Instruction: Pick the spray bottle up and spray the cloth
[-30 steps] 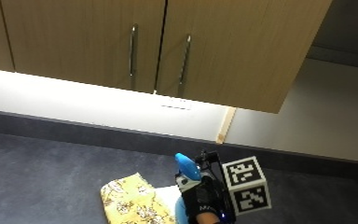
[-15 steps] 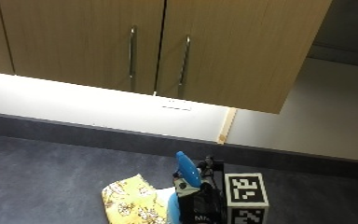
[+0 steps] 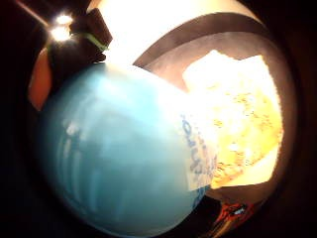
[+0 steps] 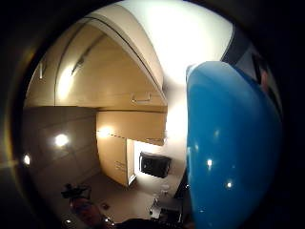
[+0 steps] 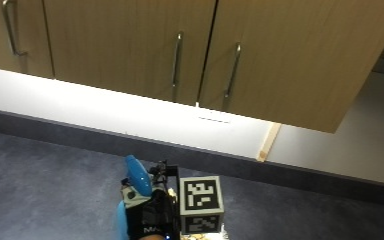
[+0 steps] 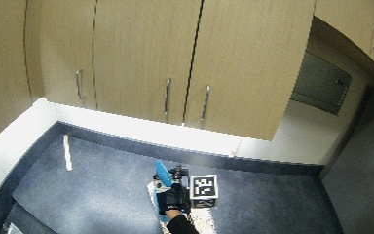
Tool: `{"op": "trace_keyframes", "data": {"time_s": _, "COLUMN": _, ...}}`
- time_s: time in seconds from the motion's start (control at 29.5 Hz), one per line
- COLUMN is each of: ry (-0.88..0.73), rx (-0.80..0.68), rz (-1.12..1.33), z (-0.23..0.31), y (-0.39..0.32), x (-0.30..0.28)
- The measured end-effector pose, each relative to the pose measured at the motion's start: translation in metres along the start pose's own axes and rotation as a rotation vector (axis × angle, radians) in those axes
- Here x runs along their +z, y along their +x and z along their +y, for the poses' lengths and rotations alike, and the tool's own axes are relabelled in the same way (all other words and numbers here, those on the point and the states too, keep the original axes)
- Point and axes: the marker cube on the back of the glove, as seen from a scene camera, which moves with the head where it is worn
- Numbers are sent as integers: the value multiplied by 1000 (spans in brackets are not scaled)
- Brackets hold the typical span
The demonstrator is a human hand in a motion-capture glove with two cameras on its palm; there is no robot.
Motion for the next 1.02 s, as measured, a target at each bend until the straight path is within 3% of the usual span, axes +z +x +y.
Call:
{"op": "trace_keyframes", "data": {"time_s": 0.24, "ry": -36, "rx": -36, "rz": -56, "z": -2, "y": -7, "x": 31}}
{"op": "trace_keyframes", "data": {"time_s": 0.74, "ry": 7, "rx": 11, "rz": -26, "z": 1, "y": 69, "x": 14}}
{"op": "trace_keyframes", "data": {"time_s": 1.02, "ry": 17, "rx": 9, "rz": -15, "z": 3, "y": 74, "x": 17}}
